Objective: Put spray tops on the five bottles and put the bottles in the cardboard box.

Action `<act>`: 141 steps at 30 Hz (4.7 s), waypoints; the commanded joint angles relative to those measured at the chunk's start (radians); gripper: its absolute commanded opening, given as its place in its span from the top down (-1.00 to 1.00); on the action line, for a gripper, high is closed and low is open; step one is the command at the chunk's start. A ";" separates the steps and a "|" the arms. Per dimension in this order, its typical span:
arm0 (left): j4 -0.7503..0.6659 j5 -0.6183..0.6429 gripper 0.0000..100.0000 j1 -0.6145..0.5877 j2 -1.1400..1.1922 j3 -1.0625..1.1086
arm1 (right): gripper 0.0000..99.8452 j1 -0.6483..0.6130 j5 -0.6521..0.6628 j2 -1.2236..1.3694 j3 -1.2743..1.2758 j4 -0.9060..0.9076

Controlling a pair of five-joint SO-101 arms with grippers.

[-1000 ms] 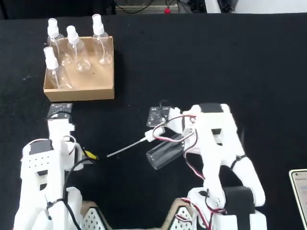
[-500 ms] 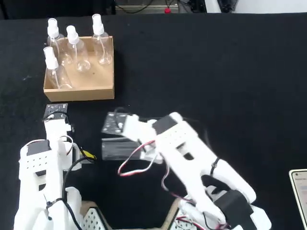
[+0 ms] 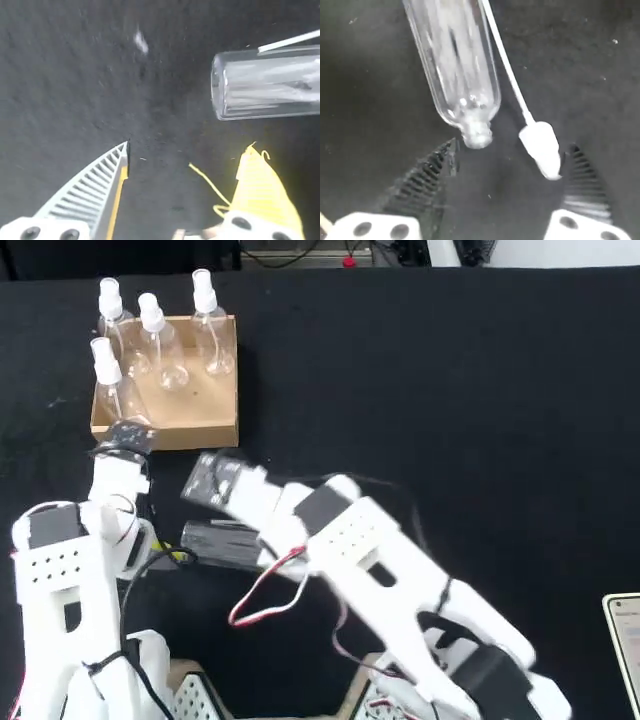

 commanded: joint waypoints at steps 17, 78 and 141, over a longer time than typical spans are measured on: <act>0.038 -0.554 0.31 0.544 -0.006 -0.151 | 0.34 0.914 0.265 -0.300 0.131 0.204; -0.503 -0.433 0.32 0.682 -0.006 0.272 | 0.33 1.028 0.356 -0.329 0.186 0.209; -0.351 -0.499 0.38 0.337 -0.008 0.268 | 0.33 0.678 0.089 -0.329 0.229 0.207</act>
